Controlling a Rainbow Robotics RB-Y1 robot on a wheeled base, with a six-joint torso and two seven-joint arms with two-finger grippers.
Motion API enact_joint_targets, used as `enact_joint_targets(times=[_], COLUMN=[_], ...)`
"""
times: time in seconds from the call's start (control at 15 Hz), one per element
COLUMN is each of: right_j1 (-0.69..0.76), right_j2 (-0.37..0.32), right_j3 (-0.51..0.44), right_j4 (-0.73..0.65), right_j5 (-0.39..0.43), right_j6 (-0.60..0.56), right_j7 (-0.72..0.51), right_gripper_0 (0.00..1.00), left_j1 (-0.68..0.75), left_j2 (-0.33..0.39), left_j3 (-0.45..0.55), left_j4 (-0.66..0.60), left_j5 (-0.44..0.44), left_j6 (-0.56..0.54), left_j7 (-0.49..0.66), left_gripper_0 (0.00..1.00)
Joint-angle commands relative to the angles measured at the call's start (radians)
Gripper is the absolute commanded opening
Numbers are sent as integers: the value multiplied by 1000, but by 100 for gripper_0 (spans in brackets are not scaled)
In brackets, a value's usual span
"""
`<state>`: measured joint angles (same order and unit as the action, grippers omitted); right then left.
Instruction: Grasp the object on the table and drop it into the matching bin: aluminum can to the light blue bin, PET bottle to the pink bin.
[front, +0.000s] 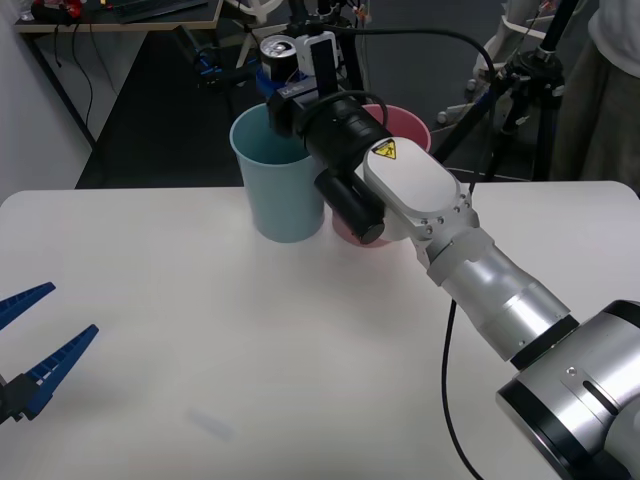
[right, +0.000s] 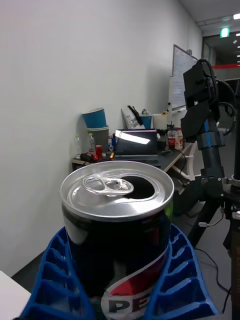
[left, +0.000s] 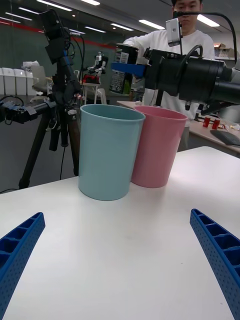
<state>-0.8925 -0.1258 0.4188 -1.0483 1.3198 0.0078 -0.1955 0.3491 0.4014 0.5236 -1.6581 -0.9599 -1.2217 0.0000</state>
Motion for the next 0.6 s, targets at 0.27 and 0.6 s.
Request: enact_joint_targets(times=[0.27,0.6], right_j1=[1,1], right_j2=[0,0], right_j3=[2,2], right_j4=[-6,-7], right_j5=[16,12], right_j6=[0,-2], right_j7=[-1,-1], right_gripper_0=[100,100], left_j1=[0,0], left_j2=[0,0], left_j3=[0,0], left_j4=[0,0], left_j5=[0,0], left_j6=[0,0], left_j7=[0,0], left_gripper_0=[100,100])
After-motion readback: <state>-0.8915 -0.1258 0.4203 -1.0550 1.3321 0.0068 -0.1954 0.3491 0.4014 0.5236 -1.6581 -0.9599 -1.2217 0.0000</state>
